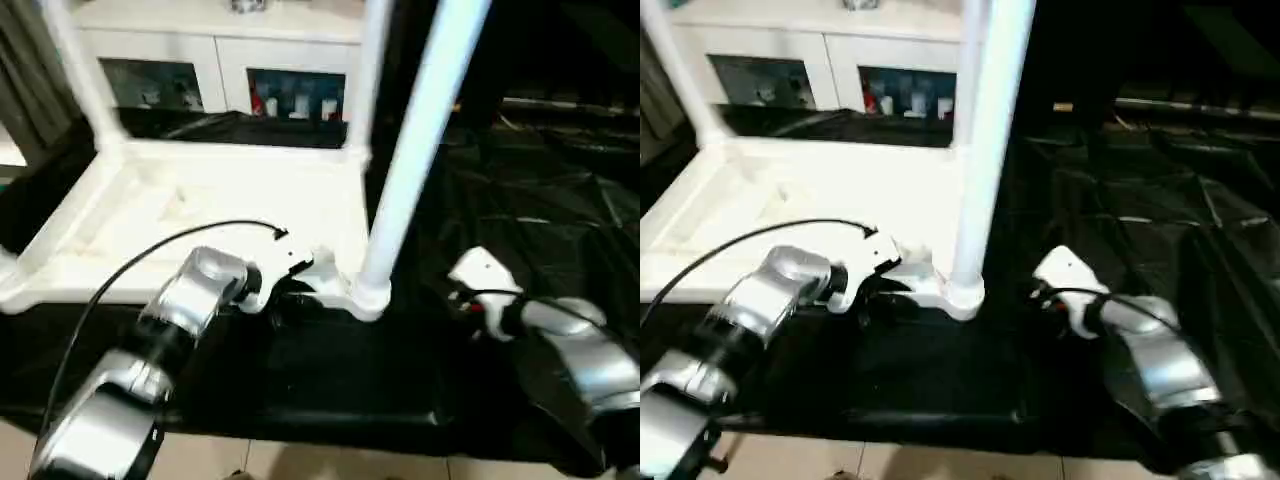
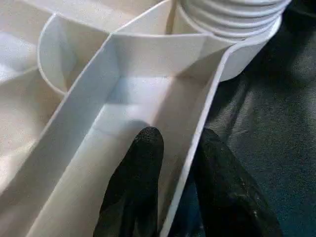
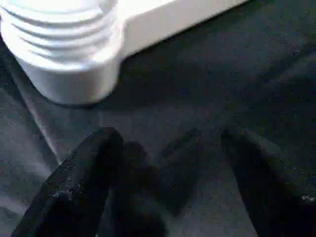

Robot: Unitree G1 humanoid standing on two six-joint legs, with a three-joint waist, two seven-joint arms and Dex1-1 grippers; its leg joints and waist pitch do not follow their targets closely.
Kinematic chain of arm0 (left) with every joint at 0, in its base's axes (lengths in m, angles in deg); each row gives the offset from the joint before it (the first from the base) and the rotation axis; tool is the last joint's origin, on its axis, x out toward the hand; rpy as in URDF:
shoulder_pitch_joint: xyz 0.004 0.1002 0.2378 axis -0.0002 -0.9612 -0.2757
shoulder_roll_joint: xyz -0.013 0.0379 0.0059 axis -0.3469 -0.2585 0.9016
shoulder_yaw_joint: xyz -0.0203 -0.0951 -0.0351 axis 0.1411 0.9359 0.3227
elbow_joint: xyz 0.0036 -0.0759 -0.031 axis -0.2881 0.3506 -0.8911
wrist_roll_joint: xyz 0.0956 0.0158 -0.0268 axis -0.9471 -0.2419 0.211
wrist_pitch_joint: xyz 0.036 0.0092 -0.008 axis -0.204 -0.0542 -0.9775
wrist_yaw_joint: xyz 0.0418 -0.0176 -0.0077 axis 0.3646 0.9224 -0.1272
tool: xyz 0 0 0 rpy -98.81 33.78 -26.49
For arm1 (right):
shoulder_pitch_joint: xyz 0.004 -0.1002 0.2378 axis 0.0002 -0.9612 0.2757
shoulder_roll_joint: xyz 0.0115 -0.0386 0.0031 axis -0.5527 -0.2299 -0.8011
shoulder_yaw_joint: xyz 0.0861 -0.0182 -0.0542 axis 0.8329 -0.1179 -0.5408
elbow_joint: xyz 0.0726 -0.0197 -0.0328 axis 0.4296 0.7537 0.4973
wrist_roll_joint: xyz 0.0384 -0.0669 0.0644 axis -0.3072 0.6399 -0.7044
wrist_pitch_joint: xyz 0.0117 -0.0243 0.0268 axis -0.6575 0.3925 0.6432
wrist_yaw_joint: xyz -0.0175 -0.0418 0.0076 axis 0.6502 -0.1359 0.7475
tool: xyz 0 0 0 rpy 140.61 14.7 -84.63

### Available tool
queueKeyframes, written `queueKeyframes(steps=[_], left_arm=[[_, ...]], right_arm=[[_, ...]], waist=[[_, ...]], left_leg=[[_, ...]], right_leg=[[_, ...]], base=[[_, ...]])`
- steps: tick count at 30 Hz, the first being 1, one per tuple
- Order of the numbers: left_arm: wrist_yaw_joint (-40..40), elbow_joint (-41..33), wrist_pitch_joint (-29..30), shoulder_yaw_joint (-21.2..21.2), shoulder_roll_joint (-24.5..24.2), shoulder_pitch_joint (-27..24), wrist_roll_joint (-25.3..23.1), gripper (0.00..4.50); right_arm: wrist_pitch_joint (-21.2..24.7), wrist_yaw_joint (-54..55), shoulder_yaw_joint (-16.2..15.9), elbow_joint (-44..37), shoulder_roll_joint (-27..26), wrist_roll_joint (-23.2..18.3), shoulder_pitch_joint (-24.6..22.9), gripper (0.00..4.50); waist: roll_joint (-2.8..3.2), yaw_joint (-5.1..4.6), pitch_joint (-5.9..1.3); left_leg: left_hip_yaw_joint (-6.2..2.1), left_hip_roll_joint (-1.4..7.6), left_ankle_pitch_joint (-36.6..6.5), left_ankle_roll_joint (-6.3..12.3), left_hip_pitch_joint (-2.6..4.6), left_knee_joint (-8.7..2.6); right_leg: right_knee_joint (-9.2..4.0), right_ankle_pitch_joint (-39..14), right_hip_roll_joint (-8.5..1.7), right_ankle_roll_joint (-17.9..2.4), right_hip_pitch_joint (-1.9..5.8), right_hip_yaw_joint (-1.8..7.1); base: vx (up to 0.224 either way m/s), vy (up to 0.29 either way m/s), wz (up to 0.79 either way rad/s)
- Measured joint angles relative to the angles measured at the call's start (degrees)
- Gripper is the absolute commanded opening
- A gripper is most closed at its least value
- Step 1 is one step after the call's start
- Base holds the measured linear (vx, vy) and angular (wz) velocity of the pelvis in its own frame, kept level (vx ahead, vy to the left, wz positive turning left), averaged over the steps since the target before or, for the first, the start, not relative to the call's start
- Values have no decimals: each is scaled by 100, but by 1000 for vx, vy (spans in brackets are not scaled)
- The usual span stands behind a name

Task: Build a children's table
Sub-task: Rotate table base

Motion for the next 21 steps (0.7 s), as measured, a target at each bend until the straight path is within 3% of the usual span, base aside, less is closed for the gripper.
queueKeyframes(steps=[1, 2, 5, 11, 21], left_arm=[[-29, -104, -133, -2, -14, -95, 5, 82], [-77, -181, -187, -12, -25, -146, 8, 117], [-247, -362, -72, -39, -89, -219, 110, 152], [-398, -466, -248, -118, -87, -296, 167, 167], [-757, -298, -726, -246, -190, 6, 91, 167]], right_arm=[[0, 16, -37, 42, -27, 1, 3, 368], [0, 22, -57, 56, -38, 2, 4, 368], [0, 32, -76, 52, -127, -3, 36, 368], [0, 29, -76, 50, -144, -2, 44, 368], [-13, 10, -76, 29, -115, -1, -28, 368]], waist=[[0, 10, 0], [-2, 24, 1], [-1, 73, 2], [-9, 148, 8], [2, 155, 12]], left_leg=[[0, -2, 0, 0, -1, 0], [0, -2, 0, 0, -4, -1], [0, -2, 0, 0, -7, -1], [0, -2, 0, 0, -23, -2], [0, -2, 0, 0, -34, -2]], right_leg=[[-4, 0, -2, 0, 2, 0], [-6, 0, -3, 0, 1, -1], [-6, 0, -3, 1, -1, -1], [-8, 0, -3, 1, -15, -1], [-8, 0, -3, 1, -23, -2]], base=[[0, 0, 0], [0, 0, 0], [0, 0, 0], [0, 0, 0], [0, 0, 0]])
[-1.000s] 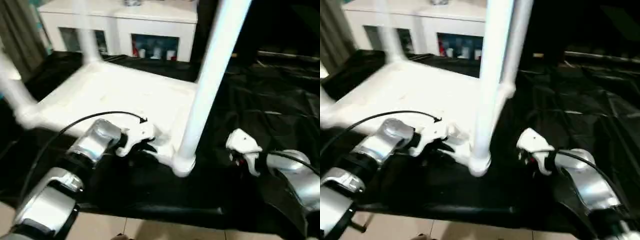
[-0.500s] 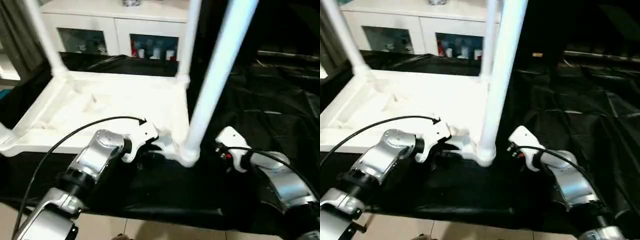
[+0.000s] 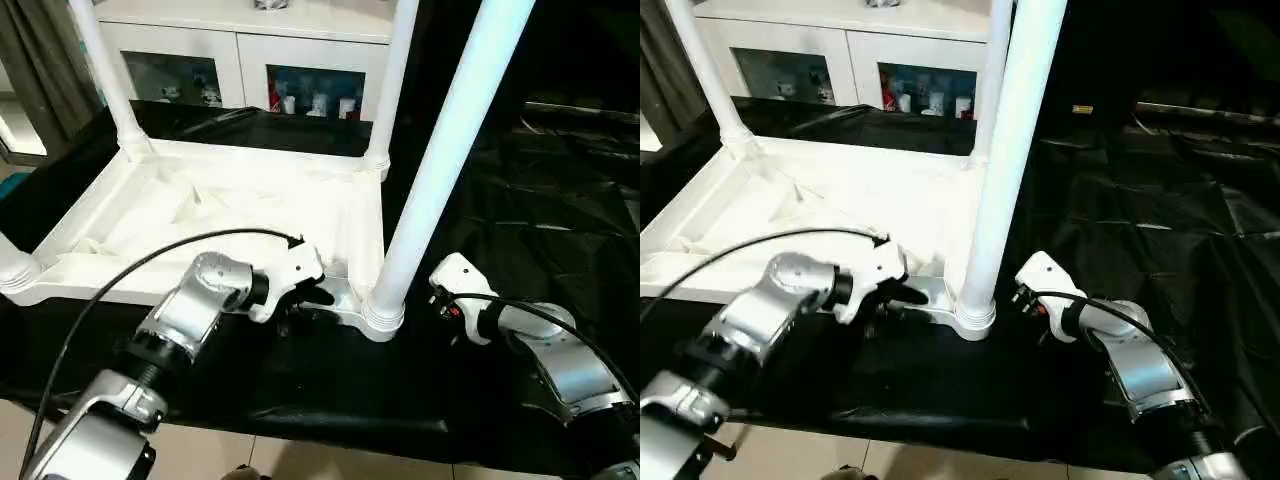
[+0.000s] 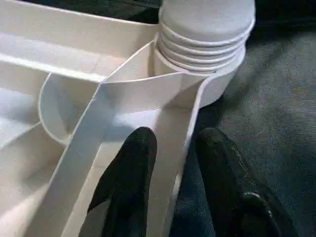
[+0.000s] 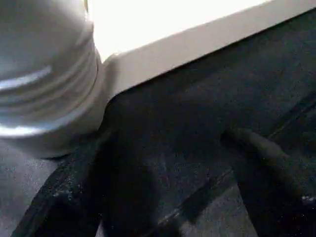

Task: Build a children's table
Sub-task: Rotate table base

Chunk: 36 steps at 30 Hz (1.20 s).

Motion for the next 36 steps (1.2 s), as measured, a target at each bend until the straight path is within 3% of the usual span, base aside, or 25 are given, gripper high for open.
queueKeyframes(steps=[11, 25, 29, 32, 36], left_arm=[[-241, 655, -327, -117, -49, 318, -171, 167], [-278, 1190, -659, -104, 32, 534, -221, 52], [-360, 1242, -739, -97, 28, 548, -221, 36], [-335, 1296, -654, 32, 106, 548, -185, 17], [35, 1189, -135, 197, 254, 507, -126, 5]], right_arm=[[-10, 0, 1, -43, 12, 6, -51, 368], [-56, -22, 0, -44, 42, 7, -52, 368], [-76, -36, 3, -45, 41, -4, -52, 368], [-121, -166, 114, -161, 46, -182, -116, 368], [-114, -620, 386, -317, 211, -626, -244, 406]], waist=[[10, -2, 4], [13, -8, 3], [13, -22, 3], [15, -27, 3], [25, -88, -1]], left_leg=[[0, 0, 0, 0, 0, 0], [0, 0, 1, -1, 9, 1], [1, 0, 0, -1, 9, 1], [2, 0, 0, 0, 7, 0], [4, 0, -1, 2, 8, -2]], right_leg=[[1, 0, 0, 0, 0, 0], [5, 2, 0, -2, 4, 1], [2, 2, 0, -2, 4, 2], [0, 2, -1, -2, 4, 2], [0, 2, 0, -2, 4, 3]], base=[[0, 0, 0], [0, 0, 0], [0, 0, 0], [0, 0, 0], [0, 0, 0]])
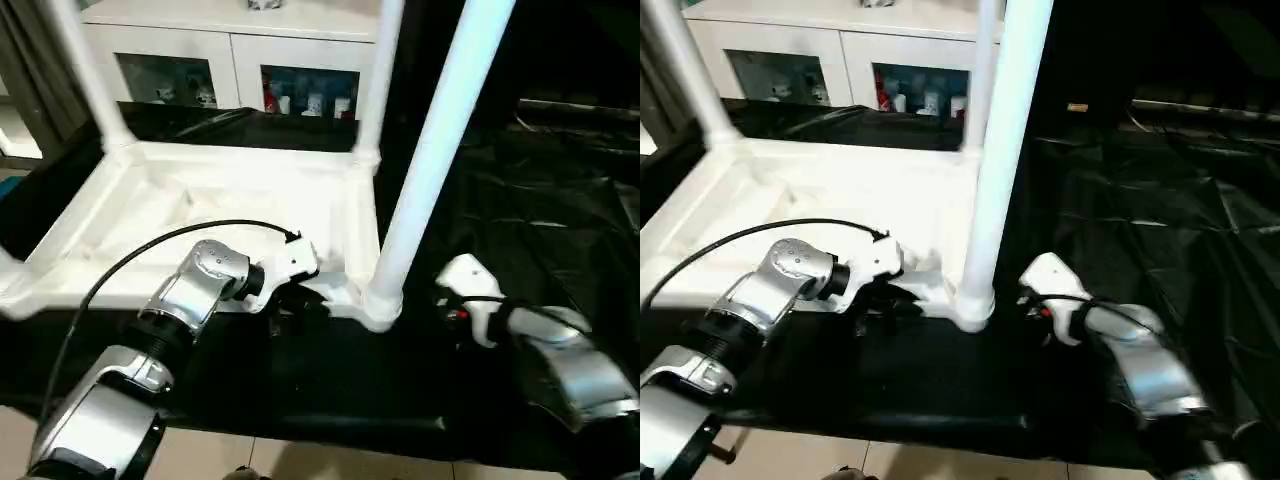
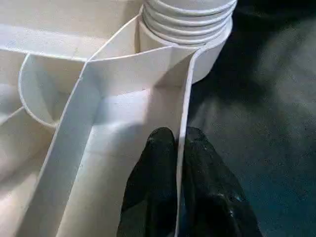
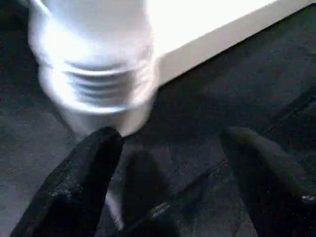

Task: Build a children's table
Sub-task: Rotate table base, then rotate leg to tighten

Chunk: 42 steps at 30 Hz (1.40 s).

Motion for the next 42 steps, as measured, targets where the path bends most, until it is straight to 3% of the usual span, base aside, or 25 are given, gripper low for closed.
queueKeyframes(steps=[4, 8, 12, 18, 24, 35, 42], left_arm=[[516, -260, 374, 131, 140, -169, 7, 0], [798, -410, 515, 201, 293, -303, 0, 0], [934, -622, 547, 215, 320, -455, -10, 0], [968, -907, 487, 186, 320, -608, -62, 0], [942, -1100, 373, 141, 238, -710, -103, 0], [476, -1338, 124, 27, 20, -859, -131, 0], [418, -1320, 62, 16, -29, -851, -130, 0]], right_arm=[[4, -249, 170, -39, 141, -235, -92, 441], [-17, -283, 215, -37, 118, -285, -92, 446], [-240, 11, 261, 48, -274, -295, 12, 446], [-376, 270, 245, 253, -671, -299, 412, 446], [-369, 187, 13, 644, -923, -258, 592, 446], [-687, 129, -69, 1115, -1072, -179, 903, 446], [-764, -71, -134, 1141, -1029, -163, 917, 383]], waist=[[26, -92, -17], [50, -103, -32], [71, -119, -45], [86, -87, -55], [79, -72, -50], [59, -27, -38], [49, -7, -31]], left_leg=[[1, 0, -1, 2, 13, -2], [1, 0, -1, 1, 42, -2], [1, -1, -1, 1, 46, -6], [1, -9, -5, 4, 31, -21], [3, -8, -3, 3, 26, -47], [5, -9, -3, 2, 24, -46], [7, -9, -3, 2, 25, -45]], right_leg=[[3, 0, 1, 0, 5, 0], [1, -4, 0, 7, 32, 1], [3, -22, 0, 36, 28, 1], [-8, -14, -6, 21, 18, 2], [-7, -20, -5, 25, 0, -3], [-9, -20, -6, 25, 1, -2], [-8, -20, -7, 25, 1, -1]], base=[[0, 0, 0], [0, 0, 0], [0, 0, 0], [0, 0, 0], [0, 0, 0], [0, 0, 0], [0, 0, 0]])
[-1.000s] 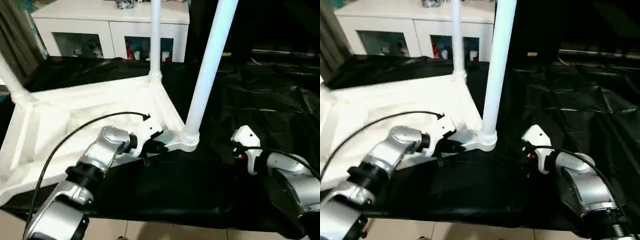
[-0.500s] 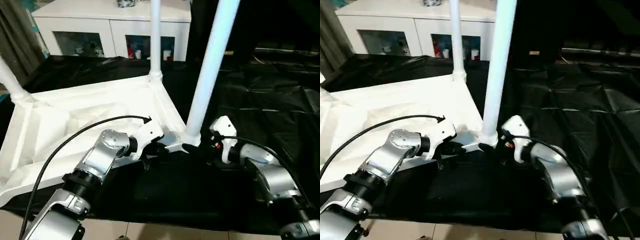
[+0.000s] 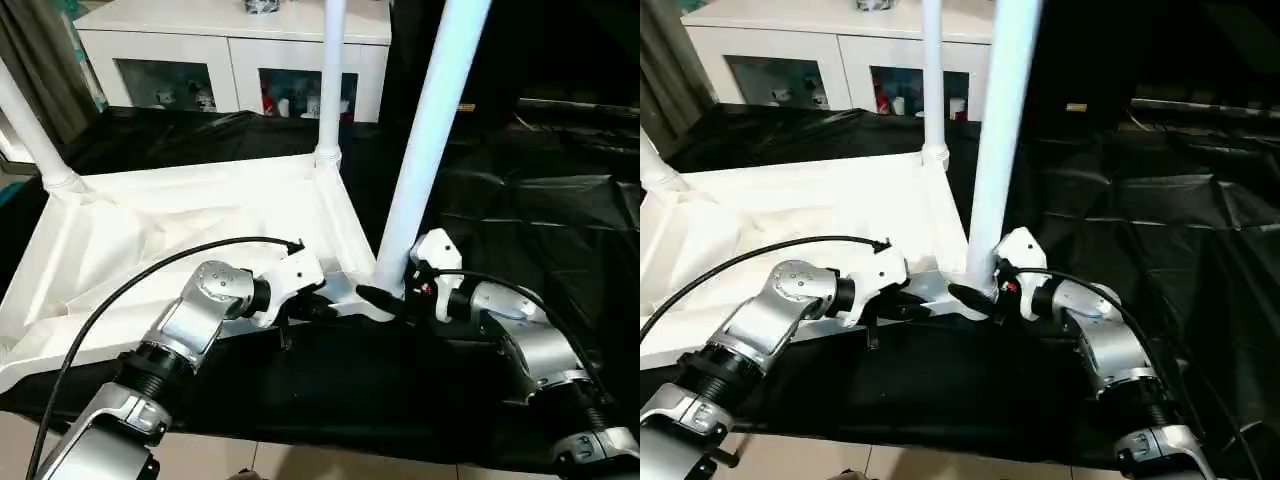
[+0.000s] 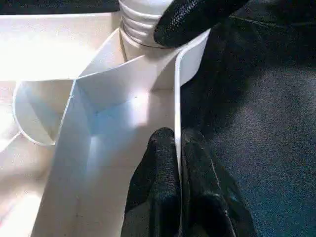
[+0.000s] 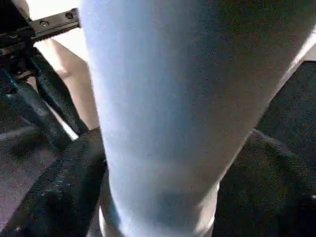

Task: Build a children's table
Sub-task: Rotate leg to tighten

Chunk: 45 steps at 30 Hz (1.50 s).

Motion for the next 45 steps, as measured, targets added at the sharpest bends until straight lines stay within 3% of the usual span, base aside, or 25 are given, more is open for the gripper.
queueKeyframes(steps=[9, 19, 24, 28, 35, 38, 45], left_arm=[[-22, 2, -10, 2, -9, 5, -4, 0], [-54, 16, -4, 14, -21, 9, -4, 0], [437, 357, 141, 95, 239, 211, -81, 0], [1381, 903, 383, 193, 778, 574, -272, 0], [2189, 1318, 523, 248, 1323, 836, -354, 0], [2234, 1335, 491, 247, 1342, 847, -389, 0], [2273, 1338, 235, 253, 1198, 806, -415, 0]], right_arm=[[-133, -271, -81, 149, 39, 48, 71, 295], [-214, -332, -95, 283, 31, 45, 110, 275], [-176, 630, 85, 616, -390, 110, 222, 274], [-196, 2452, 490, 1050, -1071, 305, 427, 274], [-221, 3933, 734, 1369, -1580, 464, 663, 274], [-251, 4003, 725, 1420, -1625, 532, 697, 346], [-489, 3643, 940, 1541, -1674, 245, 584, 396]], waist=[[-7, 0, 5], [-14, 22, 8], [-34, -43, 2], [-32, -81, 0], [-6, -43, -16], [-4, -44, -18], [-3, -86, -15]], left_leg=[[0, 0, 0, 0, 0, 0], [0, 0, 0, 0, 4, 0], [2, -1, 1, -2, 22, 3], [4, -10, 1, -2, 25, 6], [5, -14, 0, -1, 20, -6], [5, -15, 0, -1, 20, -18], [6, -14, 1, -1, 8, -26]], right_leg=[[0, 0, 0, 0, 0, 0], [0, 0, 0, 0, 1, 0], [1, 3, 0, -4, 18, 5], [-5, -10, -3, 18, 19, 16], [-11, -9, -7, 15, 22, 15], [-20, -4, -8, 8, 22, 13], [-21, -4, -7, 7, 3, 11]], base=[[0, 0, 0], [0, 0, 0], [0, 0, 0], [0, 0, 0], [0, 0, 0], [0, 0, 0], [0, 0, 0]])
